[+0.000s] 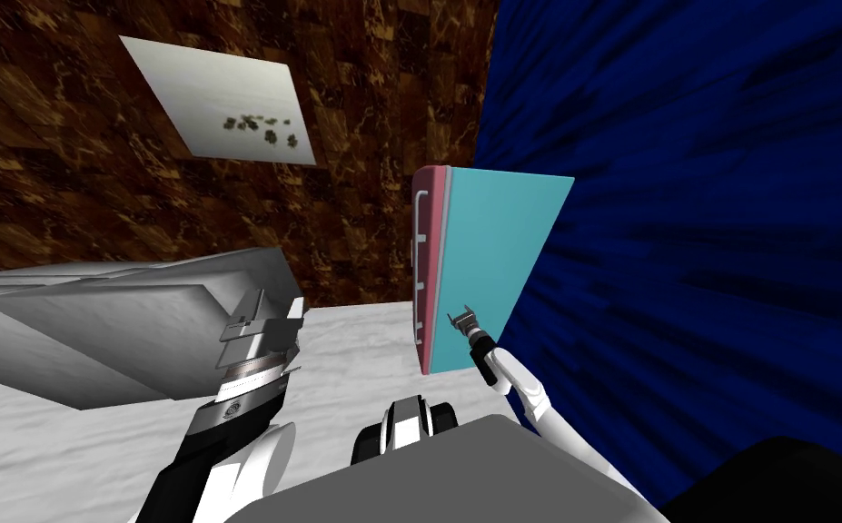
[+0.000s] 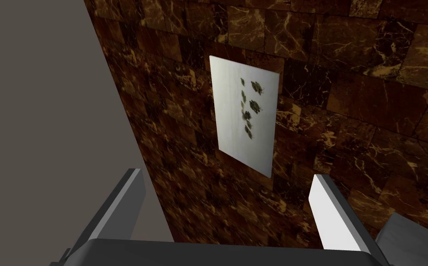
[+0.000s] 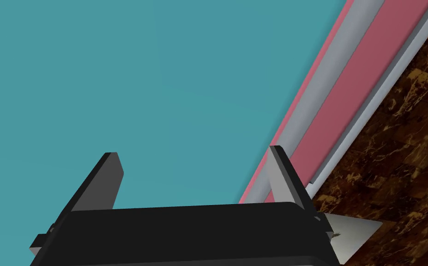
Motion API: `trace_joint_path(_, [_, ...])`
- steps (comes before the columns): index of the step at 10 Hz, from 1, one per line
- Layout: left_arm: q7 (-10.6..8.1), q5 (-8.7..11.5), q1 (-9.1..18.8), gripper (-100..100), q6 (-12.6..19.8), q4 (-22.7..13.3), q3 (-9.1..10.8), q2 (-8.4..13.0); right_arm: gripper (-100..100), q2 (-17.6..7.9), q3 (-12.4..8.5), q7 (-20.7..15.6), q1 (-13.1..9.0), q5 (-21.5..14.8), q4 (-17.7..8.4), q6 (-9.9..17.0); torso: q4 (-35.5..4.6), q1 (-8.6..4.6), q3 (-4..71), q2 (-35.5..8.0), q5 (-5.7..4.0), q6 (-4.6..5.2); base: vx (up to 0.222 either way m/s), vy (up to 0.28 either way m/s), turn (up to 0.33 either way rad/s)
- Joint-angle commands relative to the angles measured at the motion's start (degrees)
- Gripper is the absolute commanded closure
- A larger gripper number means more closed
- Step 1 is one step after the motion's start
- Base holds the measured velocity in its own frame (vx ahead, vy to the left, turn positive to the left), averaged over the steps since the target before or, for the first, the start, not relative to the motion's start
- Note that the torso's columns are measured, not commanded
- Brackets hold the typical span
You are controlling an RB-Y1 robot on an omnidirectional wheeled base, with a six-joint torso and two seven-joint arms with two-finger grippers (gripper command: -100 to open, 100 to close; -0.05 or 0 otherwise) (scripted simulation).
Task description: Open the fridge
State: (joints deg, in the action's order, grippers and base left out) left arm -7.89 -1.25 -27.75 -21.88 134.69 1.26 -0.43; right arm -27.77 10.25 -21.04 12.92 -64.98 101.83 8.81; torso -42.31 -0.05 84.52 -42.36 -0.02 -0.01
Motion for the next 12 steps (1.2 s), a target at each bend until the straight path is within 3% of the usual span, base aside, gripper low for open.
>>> trace_joint_path(1, [0.0, 0.0, 0.0, 0, 0.0, 0.0, 0.0, 0.0, -100, -1.4, 0.1, -2.0, -1.4, -4.5, -2.8, 2.2, 0.0, 0.0, 0.0, 0.0, 0.01, 0.03, 0.031, 0.084, 0.072])
trace_joint_path(5, [0.0, 0.0, 0.0, 0, 0.0, 0.0, 0.0, 0.0, -100, -4.2, 1.3, -5.6, -4.4, -11.7, -7.5, 6.7, 0.0, 0.05, 0.0, 0.0, 0.01, 0.0, 0.033, 0.114, 0.098])
trace_joint_path(8, [0.0, 0.0, 0.0, 0, 0.0, 0.0, 0.0, 0.0, -100, -5.1, 1.7, -6.7, -5.3, -13.7, -9.0, 8.2, 0.0, 0.12, 0.2, 0.3, 0.04, -0.34, -0.001, 0.072, 0.041])
trace_joint_path(11, [0.0, 0.0, 0.0, 0, 0.0, 0.0, 0.0, 0.0, -100, -7.7, 2.8, -9.9, -8.1, -19.2, -13.1, 11.9, -0.1, 0.72, 0.3, 0.5, 0.25, -0.8, -0.014, 0.102, 0.089])
trace_joint_path(12, [0.0, 0.0, 0.0, 0, 0.0, 0.0, 0.0, 0.0, -100, -7.7, 2.8, -9.9, -8.1, -19.3, -13.1, 11.9, 0.0, 0.9, 0.4, 0.7, 0.31, -0.92, 0.002, 0.08, 0.029])
